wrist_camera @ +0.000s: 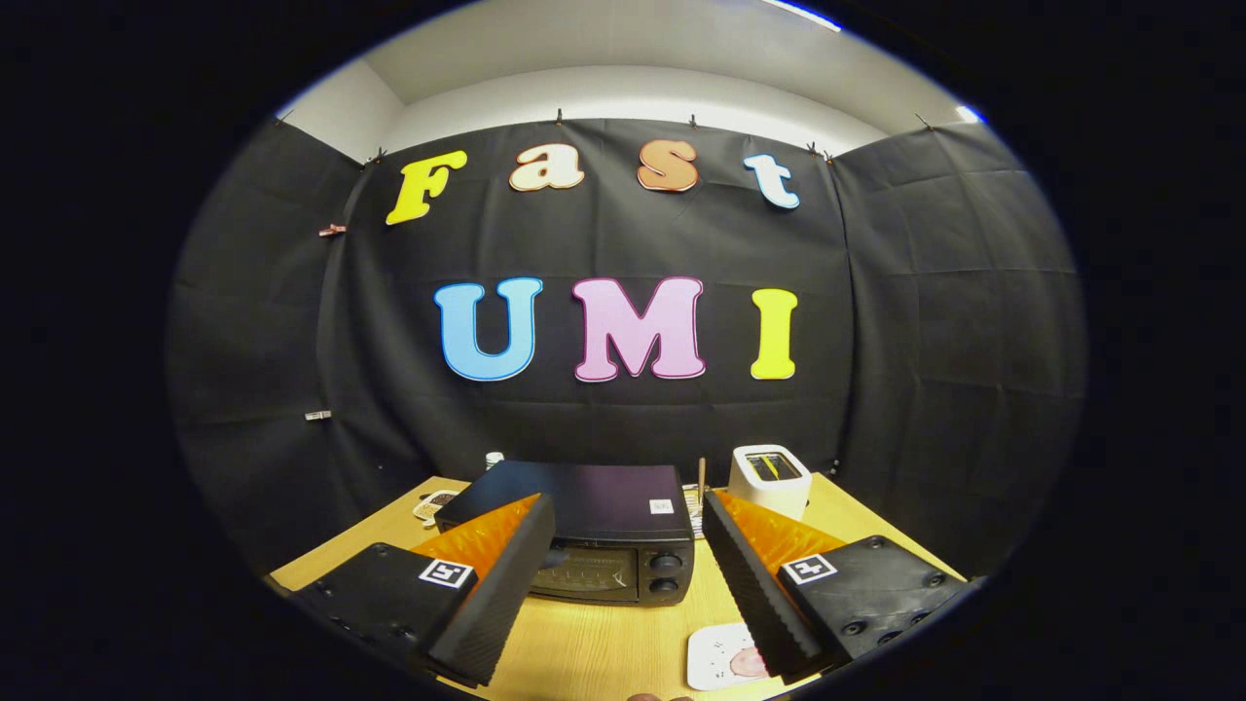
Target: Open the toaster oven, put the food inside, and close the toaster oven door.
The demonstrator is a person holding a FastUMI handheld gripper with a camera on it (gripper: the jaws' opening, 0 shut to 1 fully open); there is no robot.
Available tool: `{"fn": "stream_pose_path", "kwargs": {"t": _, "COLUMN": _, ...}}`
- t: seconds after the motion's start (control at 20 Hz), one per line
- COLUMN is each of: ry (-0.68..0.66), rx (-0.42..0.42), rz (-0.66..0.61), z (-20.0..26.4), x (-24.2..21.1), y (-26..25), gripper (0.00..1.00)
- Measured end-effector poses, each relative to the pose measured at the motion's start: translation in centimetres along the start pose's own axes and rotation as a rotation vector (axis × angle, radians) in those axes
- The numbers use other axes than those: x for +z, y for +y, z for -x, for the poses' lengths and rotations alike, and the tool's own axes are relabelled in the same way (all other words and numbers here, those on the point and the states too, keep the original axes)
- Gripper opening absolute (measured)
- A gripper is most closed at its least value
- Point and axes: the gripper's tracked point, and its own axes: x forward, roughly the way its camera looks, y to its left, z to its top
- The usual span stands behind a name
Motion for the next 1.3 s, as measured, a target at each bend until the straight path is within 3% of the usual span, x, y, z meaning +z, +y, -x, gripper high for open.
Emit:
{"fn": "stream_pose_path", "kwargs": {"t": 0.65, "ry": 0.077, "rx": -0.012, "rz": -0.013, "z": -7.5, "x": -2.8, "y": 3.5, "gripper": 0.99}}
{"fn": "stream_pose_path", "kwargs": {"t": 1.3, "ry": 0.298, "rx": -0.035, "rz": -0.023, "z": -12.8, "x": -12.5, "y": 8.6, "gripper": 0.99}}
